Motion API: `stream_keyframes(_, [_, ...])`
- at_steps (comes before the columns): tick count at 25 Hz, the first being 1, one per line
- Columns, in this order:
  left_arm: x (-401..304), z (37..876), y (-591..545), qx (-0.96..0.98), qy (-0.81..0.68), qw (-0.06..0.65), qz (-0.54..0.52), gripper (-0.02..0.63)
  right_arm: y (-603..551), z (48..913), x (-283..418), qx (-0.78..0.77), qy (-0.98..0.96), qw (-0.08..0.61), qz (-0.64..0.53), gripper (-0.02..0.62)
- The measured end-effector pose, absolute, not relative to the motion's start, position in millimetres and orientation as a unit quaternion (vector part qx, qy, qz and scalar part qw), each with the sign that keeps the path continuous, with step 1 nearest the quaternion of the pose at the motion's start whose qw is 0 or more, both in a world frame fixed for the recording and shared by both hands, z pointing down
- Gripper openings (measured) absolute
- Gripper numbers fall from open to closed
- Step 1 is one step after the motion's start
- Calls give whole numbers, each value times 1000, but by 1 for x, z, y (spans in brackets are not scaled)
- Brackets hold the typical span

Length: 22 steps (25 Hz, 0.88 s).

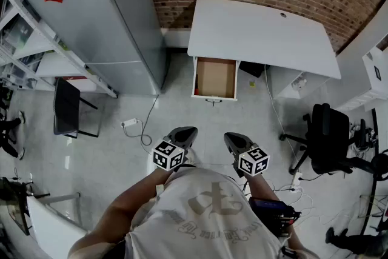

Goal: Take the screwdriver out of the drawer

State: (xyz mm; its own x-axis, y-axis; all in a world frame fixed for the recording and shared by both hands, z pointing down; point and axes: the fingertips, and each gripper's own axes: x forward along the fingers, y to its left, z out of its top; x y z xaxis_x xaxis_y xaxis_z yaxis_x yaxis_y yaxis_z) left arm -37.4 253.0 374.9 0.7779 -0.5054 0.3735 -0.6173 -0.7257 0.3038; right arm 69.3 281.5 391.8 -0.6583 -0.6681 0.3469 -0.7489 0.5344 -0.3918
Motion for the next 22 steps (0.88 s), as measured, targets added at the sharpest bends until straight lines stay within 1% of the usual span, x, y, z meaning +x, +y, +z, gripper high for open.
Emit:
stream_keyframes(11, [-14, 384, 332, 912, -313, 227, 138, 21, 357, 395, 91, 387, -880, 95, 259, 23])
stream_keyframes(19, [-5, 380, 352, 912, -319, 216, 143, 21, 381, 401, 100, 376, -883, 97, 265, 23])
stream_keyframes(22, [-5, 380, 356, 912, -317, 213, 150, 21, 379, 406, 101, 384, -876, 85, 279, 23])
